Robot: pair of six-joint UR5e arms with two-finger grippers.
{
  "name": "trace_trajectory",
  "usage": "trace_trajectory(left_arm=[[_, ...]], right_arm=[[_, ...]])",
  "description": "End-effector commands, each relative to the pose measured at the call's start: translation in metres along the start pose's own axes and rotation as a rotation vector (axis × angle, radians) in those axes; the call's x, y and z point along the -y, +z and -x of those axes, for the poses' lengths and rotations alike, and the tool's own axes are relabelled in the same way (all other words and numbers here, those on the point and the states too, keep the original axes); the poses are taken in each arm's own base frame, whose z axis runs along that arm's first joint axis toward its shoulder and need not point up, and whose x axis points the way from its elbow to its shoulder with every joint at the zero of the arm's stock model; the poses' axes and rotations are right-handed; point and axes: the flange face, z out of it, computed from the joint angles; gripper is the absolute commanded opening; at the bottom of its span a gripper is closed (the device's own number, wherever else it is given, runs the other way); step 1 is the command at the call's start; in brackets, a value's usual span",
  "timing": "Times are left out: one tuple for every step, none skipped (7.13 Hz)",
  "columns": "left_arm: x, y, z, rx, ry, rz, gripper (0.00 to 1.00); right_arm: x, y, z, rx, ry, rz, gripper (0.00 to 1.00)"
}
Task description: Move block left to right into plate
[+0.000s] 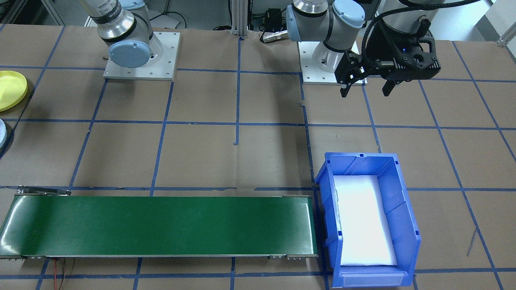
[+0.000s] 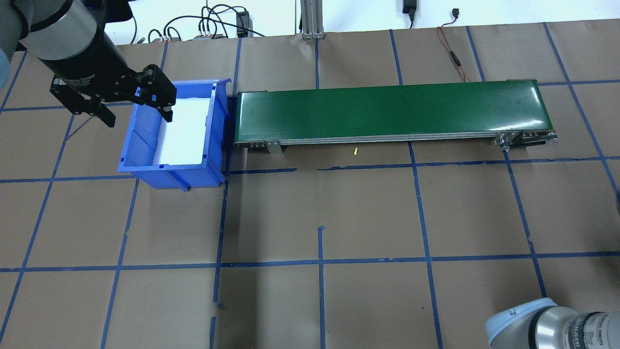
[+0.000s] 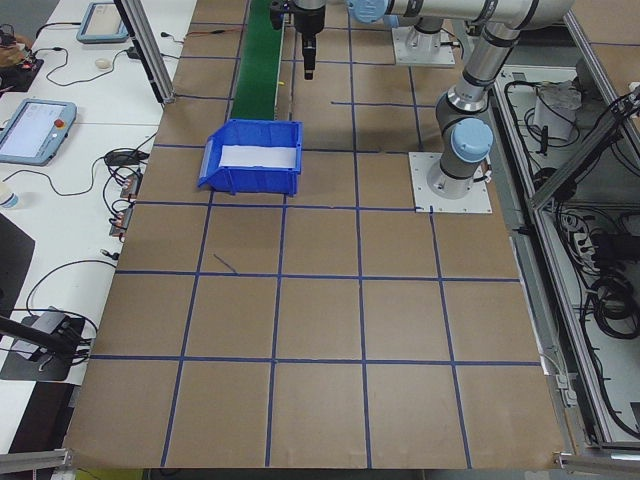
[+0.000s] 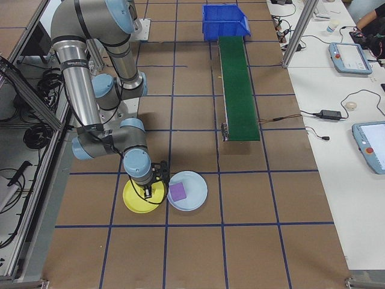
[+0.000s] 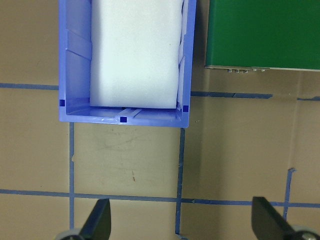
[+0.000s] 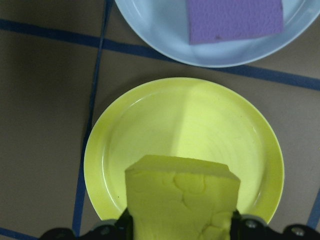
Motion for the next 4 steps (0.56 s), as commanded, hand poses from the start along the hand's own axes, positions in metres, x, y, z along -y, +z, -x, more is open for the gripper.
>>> trace_trajectory(left_arm=[[0.0,0.0,0.0,-0.004,-0.001,0.0,1.0],[0.0,0.0,0.0,-0.003,0.0,0.0,1.0],[0.0,-0.001,0.0,-0.001,0.0,-0.003,1.0],[0.0,0.0,0.0,-0.001,0.0,0.0,1.0]], right_arm=[[-0.016,0.021,0.004,0.038,0.028,-0.089,0.87],[-0.016,0.021,0.004,0.04,0.028,-0.091,1.0],[-0.016,0.018,0.004,0.034,0.032,-0.091,1.0],[-0.008,0.009,0.007,0.02,0.038,-0.089,1.0]])
